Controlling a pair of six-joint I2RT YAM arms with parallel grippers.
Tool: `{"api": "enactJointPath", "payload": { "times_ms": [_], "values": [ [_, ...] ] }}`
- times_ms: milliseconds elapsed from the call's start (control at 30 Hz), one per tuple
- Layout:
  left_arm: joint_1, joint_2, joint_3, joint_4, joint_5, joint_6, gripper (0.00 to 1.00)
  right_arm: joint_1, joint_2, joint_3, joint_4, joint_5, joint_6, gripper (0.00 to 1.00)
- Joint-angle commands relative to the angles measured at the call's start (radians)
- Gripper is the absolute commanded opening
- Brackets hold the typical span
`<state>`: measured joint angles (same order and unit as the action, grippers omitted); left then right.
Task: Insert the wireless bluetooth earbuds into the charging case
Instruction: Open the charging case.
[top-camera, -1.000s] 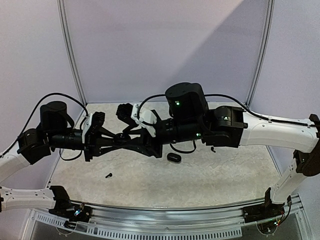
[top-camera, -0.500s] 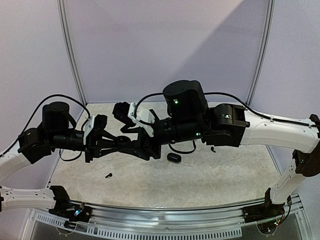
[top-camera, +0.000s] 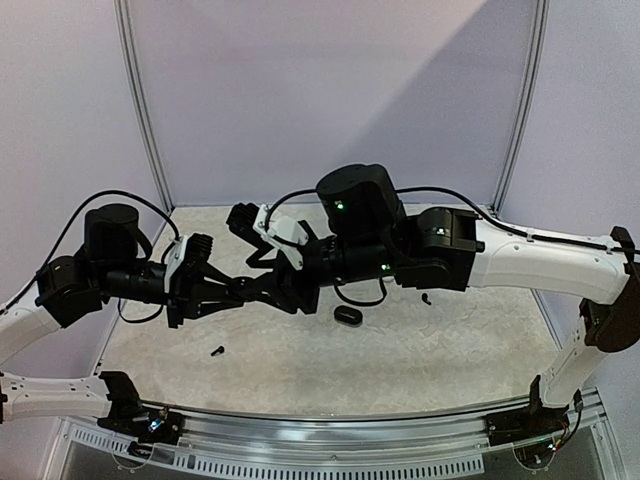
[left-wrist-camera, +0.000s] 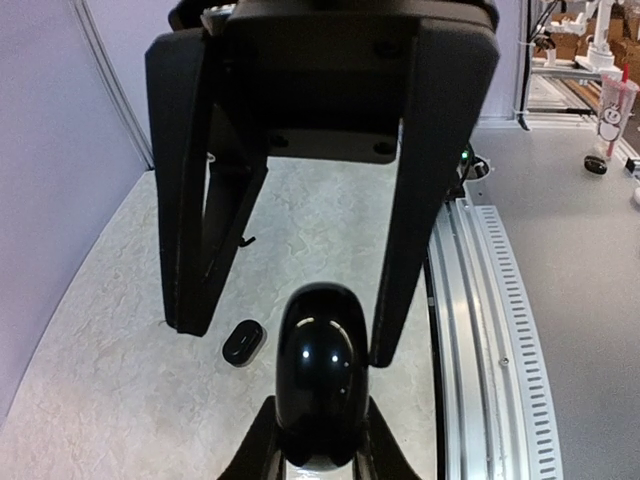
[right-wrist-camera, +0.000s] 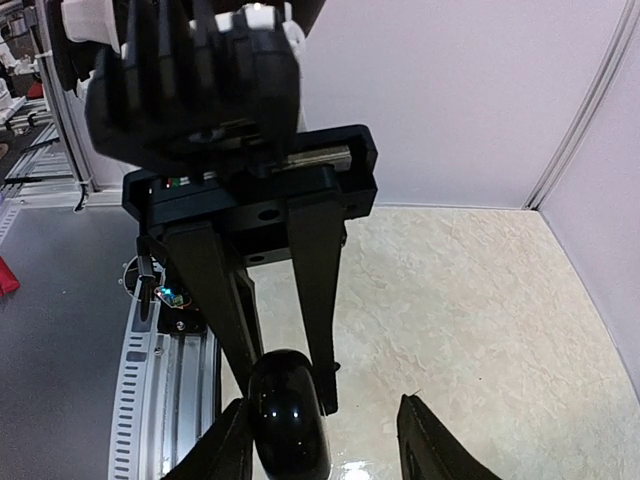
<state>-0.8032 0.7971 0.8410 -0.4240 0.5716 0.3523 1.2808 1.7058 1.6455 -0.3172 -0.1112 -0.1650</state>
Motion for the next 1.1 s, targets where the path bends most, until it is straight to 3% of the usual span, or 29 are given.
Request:
{"api": "enactJointPath", "payload": {
  "times_ms": [0,267,567,900,1067],
  "values": [
    [-0.016,-0.01,0.018,-0.028,0.035,0.044,0.0,-0.022,0.009,0.028,-0.022,0.037,0.032,0.49],
    [-0.019,-0.014,0.017,-0.074,0.045,0.102,0.0,-0.038,-0.002,0.022,-0.019,0.042,0.053,0.47],
    [-0.021,-0.02,0.01,-0.046,0.037,0.066,0.0,-0.044,-0.013,0.0,-0.007,0.034,0.067,0.47],
    [-0.021,-0.029,-0.008,0.018,0.066,-0.057,0.0,-0.048,-0.003,0.006,-0.022,0.046,0.077,0.47],
    [-0.017,-0.035,-0.057,0.119,0.079,-0.259,0.0,-0.082,-0.02,0.005,-0.005,0.012,0.141,0.48]
  ]
}}
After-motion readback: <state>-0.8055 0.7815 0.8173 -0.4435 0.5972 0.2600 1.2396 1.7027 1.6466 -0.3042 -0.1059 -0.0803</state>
